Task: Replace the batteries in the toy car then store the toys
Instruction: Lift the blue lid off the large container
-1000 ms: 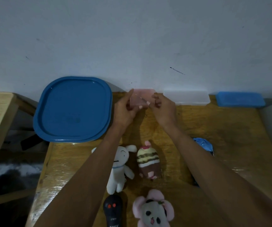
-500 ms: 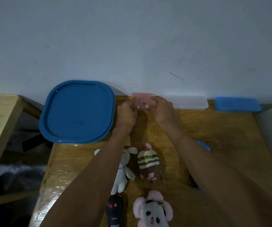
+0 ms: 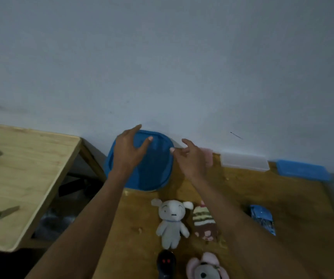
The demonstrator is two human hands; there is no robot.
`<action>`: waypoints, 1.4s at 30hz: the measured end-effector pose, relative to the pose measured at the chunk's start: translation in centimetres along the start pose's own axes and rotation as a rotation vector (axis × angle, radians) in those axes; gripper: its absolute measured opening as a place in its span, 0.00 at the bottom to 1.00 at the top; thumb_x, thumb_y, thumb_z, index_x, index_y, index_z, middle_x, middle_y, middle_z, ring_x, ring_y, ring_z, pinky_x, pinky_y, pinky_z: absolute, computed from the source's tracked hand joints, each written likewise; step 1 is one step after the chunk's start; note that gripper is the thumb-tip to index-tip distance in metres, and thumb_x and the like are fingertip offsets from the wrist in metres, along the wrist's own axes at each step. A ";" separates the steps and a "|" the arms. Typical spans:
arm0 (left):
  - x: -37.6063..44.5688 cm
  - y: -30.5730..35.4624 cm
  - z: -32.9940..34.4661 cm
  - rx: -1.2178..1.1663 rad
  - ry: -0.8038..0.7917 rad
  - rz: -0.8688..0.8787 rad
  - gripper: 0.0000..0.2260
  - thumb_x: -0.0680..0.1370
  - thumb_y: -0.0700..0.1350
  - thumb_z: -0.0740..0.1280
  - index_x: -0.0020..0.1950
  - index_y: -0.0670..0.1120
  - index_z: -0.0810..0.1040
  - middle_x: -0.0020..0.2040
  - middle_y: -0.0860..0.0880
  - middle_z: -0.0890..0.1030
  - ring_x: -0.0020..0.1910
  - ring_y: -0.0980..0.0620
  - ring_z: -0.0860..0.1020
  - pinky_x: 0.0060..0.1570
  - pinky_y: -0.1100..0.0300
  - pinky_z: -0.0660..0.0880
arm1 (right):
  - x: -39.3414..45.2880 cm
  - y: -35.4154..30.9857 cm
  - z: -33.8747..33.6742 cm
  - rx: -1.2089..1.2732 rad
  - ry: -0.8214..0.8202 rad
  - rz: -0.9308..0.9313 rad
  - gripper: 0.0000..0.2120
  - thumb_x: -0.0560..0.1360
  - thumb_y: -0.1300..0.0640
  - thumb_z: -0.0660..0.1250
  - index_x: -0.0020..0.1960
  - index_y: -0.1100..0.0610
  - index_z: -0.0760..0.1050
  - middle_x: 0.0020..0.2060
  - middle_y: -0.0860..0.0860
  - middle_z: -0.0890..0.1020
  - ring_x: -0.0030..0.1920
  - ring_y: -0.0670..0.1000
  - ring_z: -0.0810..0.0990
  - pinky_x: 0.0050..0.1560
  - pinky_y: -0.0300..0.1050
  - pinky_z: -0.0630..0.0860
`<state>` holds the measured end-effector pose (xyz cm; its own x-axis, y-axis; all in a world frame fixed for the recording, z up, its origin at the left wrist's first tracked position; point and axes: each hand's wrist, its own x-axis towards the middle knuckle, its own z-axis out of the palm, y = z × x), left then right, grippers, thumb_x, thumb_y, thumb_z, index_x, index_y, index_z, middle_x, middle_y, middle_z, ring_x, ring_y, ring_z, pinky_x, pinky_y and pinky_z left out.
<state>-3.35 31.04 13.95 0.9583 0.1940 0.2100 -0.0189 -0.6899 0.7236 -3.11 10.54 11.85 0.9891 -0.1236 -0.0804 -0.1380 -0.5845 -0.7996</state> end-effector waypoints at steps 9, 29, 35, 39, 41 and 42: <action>-2.3 -9.8 -3.5 0.003 -0.231 -0.194 0.51 0.64 0.70 0.76 0.80 0.51 0.60 0.71 0.42 0.72 0.67 0.41 0.72 0.61 0.47 0.76 | -3.1 -0.1 6.7 -0.133 -0.028 0.070 0.49 0.59 0.30 0.76 0.73 0.47 0.60 0.62 0.52 0.66 0.61 0.54 0.71 0.55 0.51 0.78; -4.2 -10.2 -1.2 0.122 -0.110 -0.212 0.53 0.64 0.72 0.73 0.81 0.51 0.56 0.77 0.46 0.63 0.71 0.41 0.58 0.69 0.41 0.65 | -3.8 -0.9 8.8 0.042 0.157 0.136 0.41 0.58 0.47 0.84 0.66 0.48 0.69 0.61 0.53 0.70 0.62 0.53 0.70 0.56 0.44 0.71; -4.7 -9.1 -0.9 0.140 -0.093 -0.211 0.53 0.66 0.69 0.75 0.82 0.47 0.56 0.78 0.45 0.61 0.72 0.43 0.57 0.69 0.49 0.62 | -3.3 -0.6 8.5 0.058 0.145 0.172 0.41 0.56 0.41 0.82 0.65 0.46 0.70 0.60 0.53 0.75 0.60 0.56 0.75 0.57 0.56 0.80; -4.9 -9.0 -0.8 0.144 -0.090 -0.224 0.51 0.66 0.69 0.75 0.81 0.47 0.59 0.79 0.45 0.61 0.72 0.42 0.57 0.70 0.47 0.63 | -3.2 -0.5 8.3 0.082 0.137 0.171 0.42 0.54 0.37 0.81 0.65 0.44 0.71 0.60 0.52 0.77 0.59 0.55 0.77 0.55 0.56 0.82; -4.9 -9.1 -0.8 0.147 -0.087 -0.230 0.50 0.66 0.69 0.75 0.80 0.47 0.62 0.79 0.44 0.61 0.73 0.41 0.57 0.70 0.45 0.63 | -3.1 -0.2 8.4 0.083 0.125 0.155 0.47 0.51 0.30 0.76 0.67 0.43 0.70 0.61 0.51 0.77 0.60 0.55 0.77 0.55 0.56 0.82; -4.9 -9.1 -0.9 0.151 -0.084 -0.233 0.50 0.66 0.69 0.74 0.80 0.47 0.62 0.79 0.44 0.61 0.73 0.41 0.57 0.70 0.45 0.63 | -3.0 0.0 8.6 0.076 0.118 0.152 0.49 0.50 0.28 0.74 0.68 0.42 0.69 0.61 0.51 0.77 0.60 0.55 0.77 0.55 0.56 0.82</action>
<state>-8.09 37.00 6.94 0.9521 0.3057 -0.0105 0.2417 -0.7309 0.6383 -5.61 17.75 6.95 0.9436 -0.3012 -0.1373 -0.2767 -0.4899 -0.8267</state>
